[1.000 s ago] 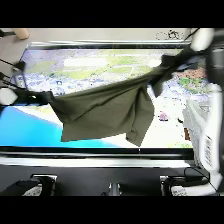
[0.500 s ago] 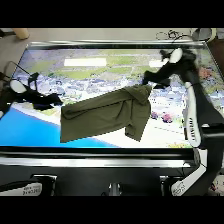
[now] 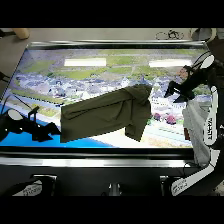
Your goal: Fold the shirts.
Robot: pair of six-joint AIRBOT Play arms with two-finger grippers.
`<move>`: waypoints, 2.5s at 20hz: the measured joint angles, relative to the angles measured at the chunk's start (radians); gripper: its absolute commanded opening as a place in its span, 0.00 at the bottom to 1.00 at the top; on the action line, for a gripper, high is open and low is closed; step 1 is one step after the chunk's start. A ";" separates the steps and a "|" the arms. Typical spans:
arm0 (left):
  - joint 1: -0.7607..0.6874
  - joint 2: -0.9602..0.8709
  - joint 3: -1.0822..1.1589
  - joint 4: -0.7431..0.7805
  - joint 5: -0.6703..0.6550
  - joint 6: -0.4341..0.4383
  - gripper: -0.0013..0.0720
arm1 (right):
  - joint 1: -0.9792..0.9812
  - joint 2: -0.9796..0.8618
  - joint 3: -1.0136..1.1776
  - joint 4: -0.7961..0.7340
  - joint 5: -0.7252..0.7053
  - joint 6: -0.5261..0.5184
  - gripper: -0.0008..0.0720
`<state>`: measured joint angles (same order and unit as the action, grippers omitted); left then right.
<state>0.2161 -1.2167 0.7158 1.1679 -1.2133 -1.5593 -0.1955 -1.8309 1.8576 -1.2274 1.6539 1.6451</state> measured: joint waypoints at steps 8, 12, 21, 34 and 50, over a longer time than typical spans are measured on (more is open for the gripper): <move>-0.093 0.010 -0.139 -0.138 0.229 0.015 0.05 | 0.055 0.000 -0.137 0.002 -0.042 -0.084 0.74; -0.115 0.023 -0.148 -0.153 0.261 0.016 0.05 | 0.108 0.000 -0.222 0.009 -0.137 -0.124 0.59; -0.122 0.132 -0.132 -0.160 0.263 0.016 0.05 | 0.200 -0.071 -0.268 0.014 -0.279 -0.147 0.04; -0.123 0.452 1.143 0.165 0.282 -0.024 0.05 | 0.209 0.834 0.148 -0.196 -0.597 -0.160 0.04; -0.123 0.187 0.831 0.228 0.003 -0.034 0.05 | 0.210 0.527 0.137 -0.322 -0.180 -0.120 0.04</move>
<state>0.0929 -1.0302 1.5467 1.3956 -1.2098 -1.5936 0.0147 -1.3037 1.9949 -1.5497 1.4734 1.5253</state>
